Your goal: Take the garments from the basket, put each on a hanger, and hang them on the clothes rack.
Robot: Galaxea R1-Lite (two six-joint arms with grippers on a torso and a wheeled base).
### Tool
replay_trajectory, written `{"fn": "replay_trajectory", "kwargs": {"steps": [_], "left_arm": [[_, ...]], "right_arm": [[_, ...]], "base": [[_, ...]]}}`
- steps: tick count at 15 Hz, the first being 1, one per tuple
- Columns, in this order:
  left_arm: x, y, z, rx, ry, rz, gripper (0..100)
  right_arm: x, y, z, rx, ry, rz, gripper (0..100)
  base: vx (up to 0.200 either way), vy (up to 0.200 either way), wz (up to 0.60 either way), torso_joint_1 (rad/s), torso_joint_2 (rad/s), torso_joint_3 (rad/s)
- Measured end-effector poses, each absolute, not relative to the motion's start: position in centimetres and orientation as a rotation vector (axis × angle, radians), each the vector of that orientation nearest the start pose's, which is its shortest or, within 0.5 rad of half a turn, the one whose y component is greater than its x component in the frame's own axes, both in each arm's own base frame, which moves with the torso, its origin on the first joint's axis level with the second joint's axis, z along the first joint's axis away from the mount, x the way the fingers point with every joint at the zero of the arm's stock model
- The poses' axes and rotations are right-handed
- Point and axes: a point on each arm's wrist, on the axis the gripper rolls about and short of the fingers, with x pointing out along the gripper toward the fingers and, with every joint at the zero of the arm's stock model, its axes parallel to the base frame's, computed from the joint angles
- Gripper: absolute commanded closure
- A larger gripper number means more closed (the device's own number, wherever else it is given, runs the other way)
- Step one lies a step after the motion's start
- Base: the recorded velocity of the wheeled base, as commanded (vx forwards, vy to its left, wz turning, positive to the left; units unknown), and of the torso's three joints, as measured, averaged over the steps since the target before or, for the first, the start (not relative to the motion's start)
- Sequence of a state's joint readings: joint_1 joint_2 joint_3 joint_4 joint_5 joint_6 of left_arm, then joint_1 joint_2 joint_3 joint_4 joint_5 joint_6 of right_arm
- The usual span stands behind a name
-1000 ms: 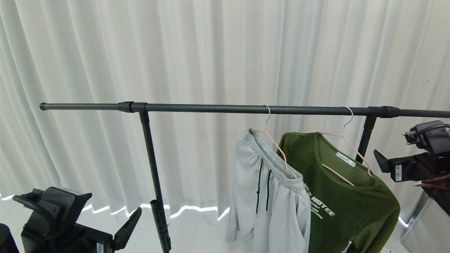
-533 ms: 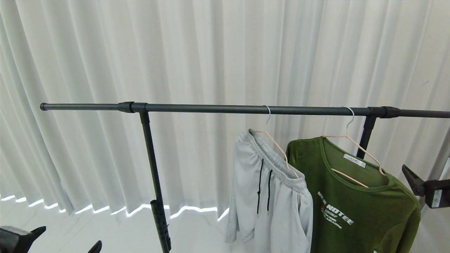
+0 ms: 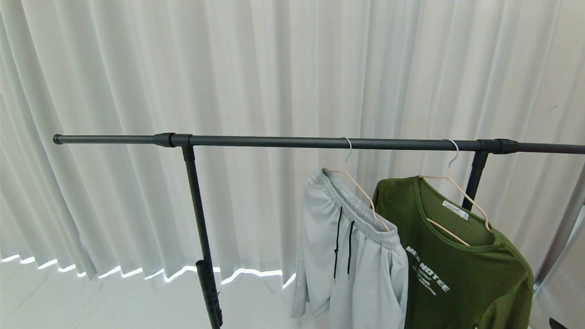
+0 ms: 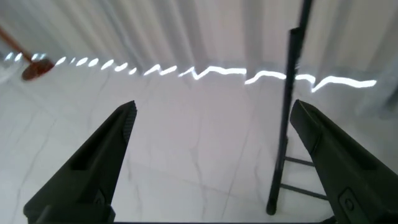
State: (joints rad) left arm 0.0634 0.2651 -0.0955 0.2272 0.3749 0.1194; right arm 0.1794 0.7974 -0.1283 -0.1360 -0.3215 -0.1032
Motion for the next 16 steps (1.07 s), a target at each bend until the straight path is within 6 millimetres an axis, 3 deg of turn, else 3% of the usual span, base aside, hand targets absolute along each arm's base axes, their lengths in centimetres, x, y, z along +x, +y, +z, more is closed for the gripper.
{"fn": "replay_trajectory", "kwargs": {"steps": [4, 8, 11, 16], "left_arm": [[-2.2, 0.5, 8.5, 0.097, 0.306, 0.422, 0], [-2.4, 0.1, 8.5, 0.087, 0.248, 0.192, 0], [-2.3, -0.1, 8.6, 0.083, 0.252, 0.063, 0], [-2.5, 0.1, 8.3, 0.081, 0.216, 0.132, 0]], "right_arm": [[2.5, -0.3, 10.6, -0.19, 0.567, -0.126, 0], [-0.4, -0.8, 9.4, -0.165, 0.537, -0.156, 0], [-1.3, -0.8, 9.3, -0.13, 0.469, -0.212, 0], [-2.4, -0.7, 9.1, -0.102, 0.365, -0.305, 0]], "base": [[0.0, 0.0, 0.0, 0.0, 0.0, 0.0], [0.0, 0.0, 0.0, 0.0, 0.0, 0.0], [0.0, 0.0, 0.0, 0.0, 0.0, 0.0], [0.0, 0.0, 0.0, 0.0, 0.0, 0.0]]}}
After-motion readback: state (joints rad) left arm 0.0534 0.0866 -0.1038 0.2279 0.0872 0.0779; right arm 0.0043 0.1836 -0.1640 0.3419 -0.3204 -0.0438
